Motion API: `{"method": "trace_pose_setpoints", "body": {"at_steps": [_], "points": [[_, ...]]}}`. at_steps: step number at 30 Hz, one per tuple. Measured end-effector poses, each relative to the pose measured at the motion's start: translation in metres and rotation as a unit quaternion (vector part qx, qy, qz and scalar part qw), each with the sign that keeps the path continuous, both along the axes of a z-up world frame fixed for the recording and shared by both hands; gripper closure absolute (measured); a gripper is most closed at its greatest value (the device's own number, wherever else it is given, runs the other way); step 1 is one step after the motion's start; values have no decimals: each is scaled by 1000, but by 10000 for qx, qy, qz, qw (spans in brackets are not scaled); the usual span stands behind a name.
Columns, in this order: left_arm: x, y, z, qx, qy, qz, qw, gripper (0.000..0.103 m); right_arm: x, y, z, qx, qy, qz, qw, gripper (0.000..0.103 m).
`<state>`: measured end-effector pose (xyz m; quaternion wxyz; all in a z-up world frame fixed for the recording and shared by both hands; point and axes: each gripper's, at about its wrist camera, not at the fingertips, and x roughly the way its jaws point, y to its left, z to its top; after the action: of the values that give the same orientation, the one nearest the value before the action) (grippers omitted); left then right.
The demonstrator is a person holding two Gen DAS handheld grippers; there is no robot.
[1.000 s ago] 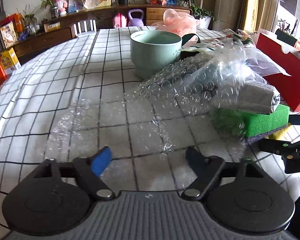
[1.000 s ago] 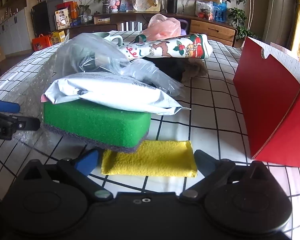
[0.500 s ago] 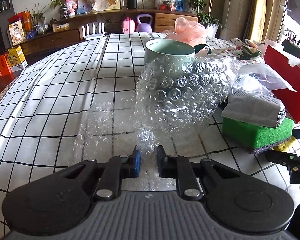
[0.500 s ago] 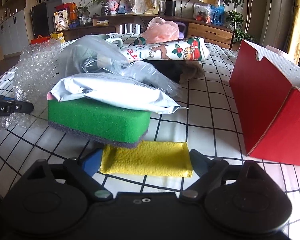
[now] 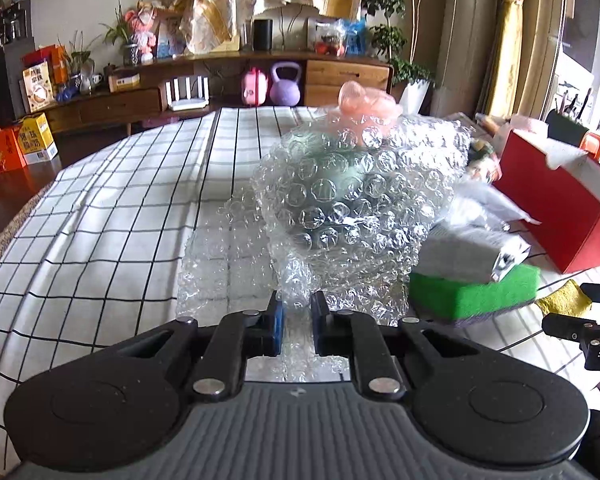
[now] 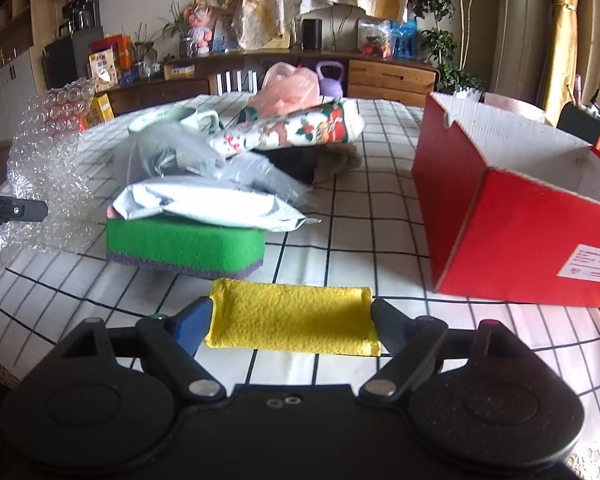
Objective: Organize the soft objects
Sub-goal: 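Carry both into the red box and release them while both tools open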
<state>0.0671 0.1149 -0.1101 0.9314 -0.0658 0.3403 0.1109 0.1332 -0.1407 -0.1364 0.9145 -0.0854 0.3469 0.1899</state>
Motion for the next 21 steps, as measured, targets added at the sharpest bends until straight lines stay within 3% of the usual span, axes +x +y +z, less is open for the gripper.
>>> {"method": "trace_pose_setpoints", "body": {"at_steps": [12,21], "points": [[-8,-30,57,14,-447,-391,9982,89,-16,-39,51,436,-369,-185,9982,19],[26,-80,88,106,-580,-1058,9926,89,-3,-72,90,662,-625,-362,9952,19]]}}
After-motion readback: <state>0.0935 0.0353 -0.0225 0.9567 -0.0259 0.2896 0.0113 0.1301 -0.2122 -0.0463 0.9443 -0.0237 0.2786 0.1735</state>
